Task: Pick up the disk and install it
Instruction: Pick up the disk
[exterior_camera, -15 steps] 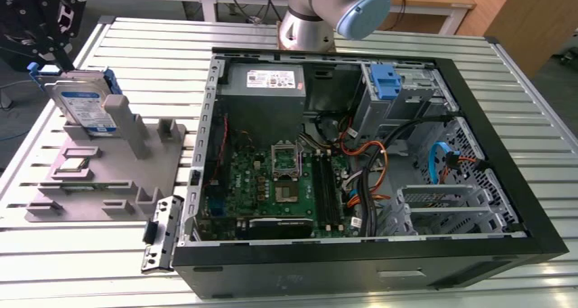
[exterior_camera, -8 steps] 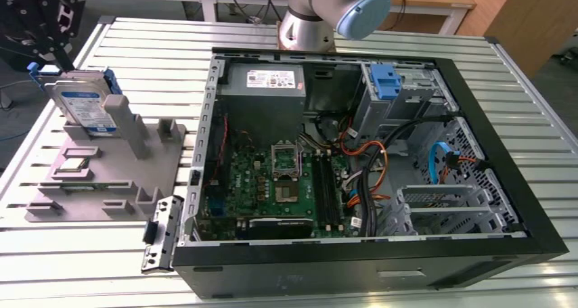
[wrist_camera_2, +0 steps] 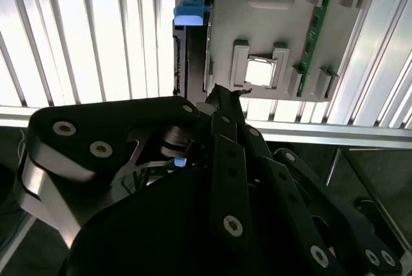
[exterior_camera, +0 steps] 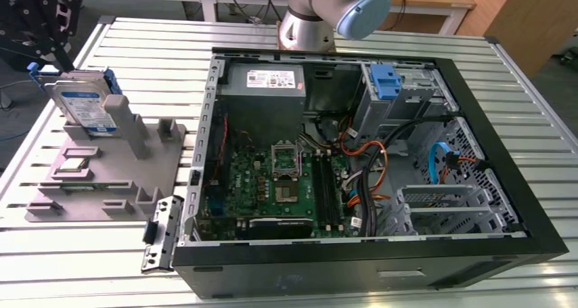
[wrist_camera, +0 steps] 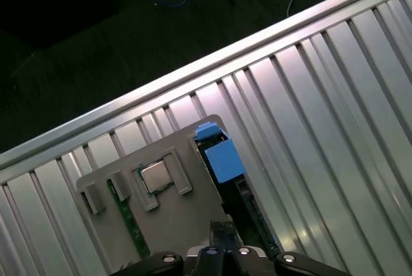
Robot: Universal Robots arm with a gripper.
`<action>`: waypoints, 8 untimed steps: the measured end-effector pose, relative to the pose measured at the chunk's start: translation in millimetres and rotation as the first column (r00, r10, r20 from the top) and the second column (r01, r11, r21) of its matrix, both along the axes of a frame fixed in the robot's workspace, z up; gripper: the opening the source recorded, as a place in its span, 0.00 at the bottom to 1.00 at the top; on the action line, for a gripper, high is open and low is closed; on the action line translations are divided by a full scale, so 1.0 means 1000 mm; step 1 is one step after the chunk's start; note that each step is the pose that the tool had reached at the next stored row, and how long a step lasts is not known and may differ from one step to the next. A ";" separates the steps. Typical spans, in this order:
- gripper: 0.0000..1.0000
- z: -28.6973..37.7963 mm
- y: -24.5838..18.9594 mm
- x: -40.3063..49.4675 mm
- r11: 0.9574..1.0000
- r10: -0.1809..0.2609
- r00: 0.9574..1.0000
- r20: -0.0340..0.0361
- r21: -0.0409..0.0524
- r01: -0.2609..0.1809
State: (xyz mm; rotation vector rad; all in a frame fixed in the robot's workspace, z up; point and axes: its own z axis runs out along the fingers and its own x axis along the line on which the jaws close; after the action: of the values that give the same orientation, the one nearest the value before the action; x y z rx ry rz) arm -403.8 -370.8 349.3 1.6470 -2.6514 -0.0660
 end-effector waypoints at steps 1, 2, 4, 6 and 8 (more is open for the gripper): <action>0.11 0.0000 0.0000 0.0000 1.000 0.001 1.000 0.000 0.000 -0.001; 0.11 0.0000 0.0000 0.0000 1.000 0.001 1.000 0.000 0.000 -0.001; 0.11 0.0000 0.0000 0.0000 1.000 0.002 1.000 0.000 0.000 -0.002; 0.11 0.0000 0.0000 0.0000 1.000 0.002 1.000 0.000 0.000 -0.002; 0.11 0.0000 0.0000 0.0000 1.000 0.002 1.000 0.000 0.000 -0.002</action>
State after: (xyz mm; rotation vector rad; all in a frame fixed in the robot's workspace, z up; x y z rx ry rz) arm -403.8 -370.8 349.3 1.6502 -2.6492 -0.0658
